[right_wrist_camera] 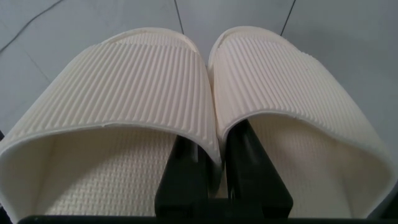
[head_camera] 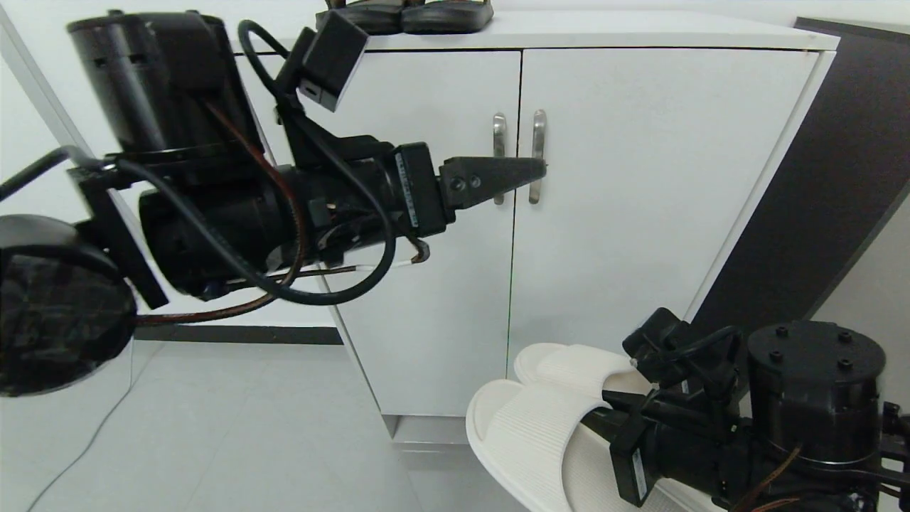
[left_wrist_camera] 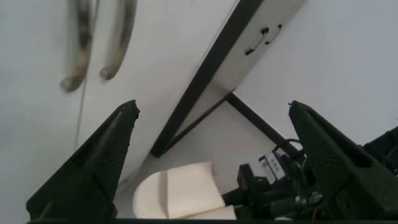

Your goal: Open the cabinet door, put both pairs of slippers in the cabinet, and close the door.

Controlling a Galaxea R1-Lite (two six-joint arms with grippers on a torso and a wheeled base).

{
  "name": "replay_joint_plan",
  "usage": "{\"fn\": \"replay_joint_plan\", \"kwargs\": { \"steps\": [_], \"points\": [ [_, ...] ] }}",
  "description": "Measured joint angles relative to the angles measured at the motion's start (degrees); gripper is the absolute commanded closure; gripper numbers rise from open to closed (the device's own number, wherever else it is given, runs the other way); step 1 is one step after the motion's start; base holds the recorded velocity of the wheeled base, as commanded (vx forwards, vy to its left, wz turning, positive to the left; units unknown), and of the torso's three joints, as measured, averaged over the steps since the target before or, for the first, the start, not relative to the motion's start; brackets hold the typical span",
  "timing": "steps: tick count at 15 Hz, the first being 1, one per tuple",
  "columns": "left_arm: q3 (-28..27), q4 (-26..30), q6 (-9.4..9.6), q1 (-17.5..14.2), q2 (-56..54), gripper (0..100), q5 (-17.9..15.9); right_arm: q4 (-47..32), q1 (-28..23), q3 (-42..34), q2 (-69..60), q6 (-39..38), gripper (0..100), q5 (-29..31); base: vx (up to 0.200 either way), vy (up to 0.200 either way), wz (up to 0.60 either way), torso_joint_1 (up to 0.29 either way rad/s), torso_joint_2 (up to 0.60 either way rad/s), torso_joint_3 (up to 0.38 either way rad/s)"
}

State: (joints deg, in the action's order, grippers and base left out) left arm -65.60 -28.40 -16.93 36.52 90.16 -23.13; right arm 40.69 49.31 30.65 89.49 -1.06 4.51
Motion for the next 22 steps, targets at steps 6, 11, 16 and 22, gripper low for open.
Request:
{"fn": "replay_joint_plan", "kwargs": {
  "steps": [6,11,16,22],
  "points": [
    [-13.42,3.17,-2.63,0.94,9.07,0,-2.51,-0.02,0.16,-0.50,0.23,1.16,100,-0.09,0.000,0.000,0.00,0.000,0.00,0.000],
    [-20.13,5.10,-2.26,2.41,13.42,0,0.33,0.04,0.24,-0.59,0.30,1.13,100,-0.05,0.000,0.000,0.00,0.000,0.00,0.000],
    [-24.06,7.28,-0.37,3.08,16.46,0,7.17,0.02,0.22,-0.61,0.23,1.19,100,0.05,0.000,0.000,0.00,0.000,0.00,0.000],
    [-25.09,7.44,2.29,3.02,17.58,0,11.78,0.02,0.29,-0.55,0.22,1.19,100,-0.02,0.000,0.000,0.00,0.000,0.00,0.000]
  ]
}}
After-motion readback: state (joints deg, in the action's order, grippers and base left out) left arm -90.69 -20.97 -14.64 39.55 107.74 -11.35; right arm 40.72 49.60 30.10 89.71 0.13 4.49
